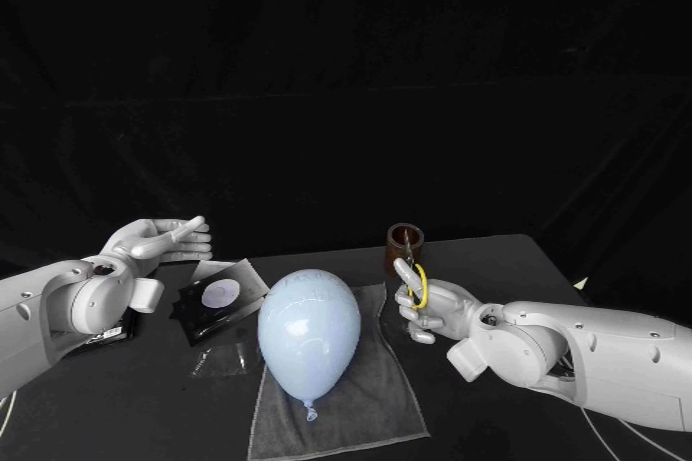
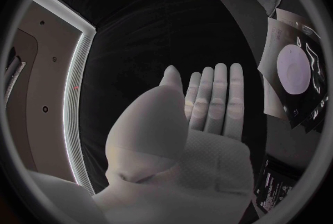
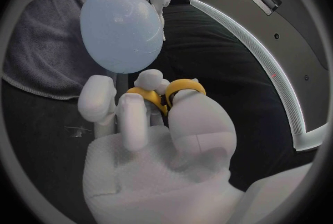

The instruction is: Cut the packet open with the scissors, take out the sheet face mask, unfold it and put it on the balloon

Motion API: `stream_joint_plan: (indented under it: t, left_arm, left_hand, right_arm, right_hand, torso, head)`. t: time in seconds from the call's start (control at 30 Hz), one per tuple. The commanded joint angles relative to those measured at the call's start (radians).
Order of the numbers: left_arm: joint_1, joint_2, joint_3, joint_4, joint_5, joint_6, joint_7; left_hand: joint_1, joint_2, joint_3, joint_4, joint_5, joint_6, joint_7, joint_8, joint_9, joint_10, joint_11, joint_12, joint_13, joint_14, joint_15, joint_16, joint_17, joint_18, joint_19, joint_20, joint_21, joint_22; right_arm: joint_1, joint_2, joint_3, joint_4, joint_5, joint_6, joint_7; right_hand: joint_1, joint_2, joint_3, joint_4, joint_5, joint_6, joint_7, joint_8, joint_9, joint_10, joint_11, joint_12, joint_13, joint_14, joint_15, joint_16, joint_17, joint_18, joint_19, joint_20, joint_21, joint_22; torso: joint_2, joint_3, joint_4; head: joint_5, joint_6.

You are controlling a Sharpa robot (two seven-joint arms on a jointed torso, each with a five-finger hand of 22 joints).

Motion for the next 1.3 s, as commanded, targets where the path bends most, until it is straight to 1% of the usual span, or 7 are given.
stream_joint_plan:
  t: [0.03,0.3,0.6,0.77,1.0,1.2,1.3]
  left_arm:
    - [0.0,0.001,0.001,0.002,-0.005,-0.007,0.003]
    - [0.0,0.001,0.001,0.003,-0.006,-0.008,0.003]
    - [0.0,0.002,0.001,0.005,-0.006,-0.007,0.003]
    - [0.0,0.002,0.001,0.007,-0.006,-0.007,0.003]
    - [0.0,0.001,0.0,0.009,-0.006,-0.006,0.004]
    - [0.0,0.001,0.0,0.01,-0.006,-0.006,0.004]
    - [0.0,0.0,0.0,0.01,-0.008,-0.006,0.003]
  left_hand:
    - [0.007,0.0,-0.005,0.002,-0.004,-0.001,0.005,-0.004,-0.001,-0.003,0.007,-0.007,-0.001,-0.005,0.003,-0.006,0.001,0.011,0.006,0.001,-0.001,-0.002]
    - [0.007,0.0,-0.005,0.002,-0.004,-0.001,0.005,-0.004,-0.001,-0.003,0.007,-0.007,-0.001,-0.005,0.003,-0.006,0.001,0.011,0.006,0.001,-0.001,-0.002]
    - [0.008,0.001,-0.006,0.003,-0.004,-0.001,0.006,-0.005,-0.002,-0.003,0.008,-0.008,-0.001,-0.005,0.004,-0.007,0.001,0.011,0.006,0.001,-0.001,-0.002]
    - [0.008,0.001,-0.006,0.003,-0.004,-0.001,0.006,-0.005,-0.002,-0.003,0.008,-0.008,-0.001,-0.005,0.004,-0.007,0.001,0.011,0.006,0.001,-0.001,-0.002]
    - [0.009,0.001,-0.006,0.003,-0.004,-0.002,0.006,-0.006,-0.002,-0.003,0.008,-0.008,-0.001,-0.005,0.004,-0.007,0.001,0.011,0.006,0.002,-0.001,-0.002]
    - [0.009,0.001,-0.006,0.003,-0.004,-0.002,0.006,-0.006,-0.002,-0.003,0.008,-0.008,-0.001,-0.005,0.004,-0.007,0.001,0.011,0.006,0.002,-0.001,-0.002]
    - [0.009,0.001,-0.006,0.003,-0.004,-0.002,0.006,-0.006,-0.002,-0.003,0.008,-0.008,-0.001,-0.005,0.004,-0.007,0.001,0.011,0.006,0.002,-0.001,-0.002]
  right_arm:
    - [0.0,0.001,0.001,-0.002,-0.016,-0.031,0.045]
    - [0.0,0.003,0.001,-0.004,-0.025,-0.018,0.067]
    - [0.0,0.001,0.001,0.0,-0.015,0.03,0.079]
    - [0.0,0.0,0.001,0.001,-0.01,0.048,0.076]
    - [0.0,-0.005,0.001,0.007,-0.017,0.073,0.079]
    - [0.001,-0.012,0.002,0.017,-0.024,0.094,0.074]
    - [0.003,-0.018,0.002,0.023,-0.026,0.112,0.065]
  right_hand:
    - [0.111,0.087,-0.031,-0.002,0.001,0.255,-0.03,0.317,0.119,-0.049,0.007,-0.166,-0.201,0.019,0.026,-0.027,-0.021,0.007,0.019,0.01,0.001,-0.001]
    - [0.137,0.075,-0.029,-0.002,-0.001,0.24,0.064,0.265,0.082,-0.288,0.127,-0.533,-0.571,-0.002,0.105,-0.116,-0.111,0.017,-0.005,0.082,-0.094,-0.057]
    - [0.182,0.061,-0.028,-0.007,-0.001,0.21,0.083,0.24,0.065,-0.346,0.149,-0.532,-0.741,0.022,0.122,-0.075,-0.075,0.014,0.031,0.104,-0.055,-0.036]
    - [0.259,0.008,-0.024,-0.041,-0.002,0.162,0.099,0.197,0.041,-0.42,0.168,-0.532,-0.815,0.017,0.135,-0.083,-0.087,0.015,0.026,0.114,-0.069,-0.044]
    - [0.319,-0.004,-0.026,-0.065,-0.001,0.167,0.109,0.218,0.047,-0.474,0.18,-0.533,-0.882,0.007,0.146,-0.108,-0.12,0.021,0.016,0.123,-0.1,-0.063]
    - [0.363,-0.087,0.024,-0.052,-0.001,0.054,0.14,0.121,-0.012,-0.736,0.211,-0.542,-0.977,-0.044,0.173,-0.203,-0.23,0.041,-0.044,0.148,-0.221,-0.137]
    - [0.359,-0.186,0.129,0.005,0.001,-0.031,0.152,0.054,-0.059,-0.818,0.222,-0.547,-1.012,-0.061,0.181,-0.227,-0.267,0.049,-0.064,0.156,-0.267,-0.167]
  torso:
    - [0.0,0.0008,-0.0006]
    - [0.0,0.0008,-0.0005]
    - [0.0,0.0008,-0.001]
    - [0.0,0.0008,-0.0004]
    - [0.0,0.0009,-0.0014]
    - [0.0,0.0005,-0.0002]
    - [0.0,0.0002,-0.0005]
  head:
    - [0.0,-0.001]
    - [-0.001,0.0]
    - [0.0,0.001]
    - [-0.001,0.002]
    - [0.001,0.001]
    - [0.001,0.001]
    - [0.001,0.001]
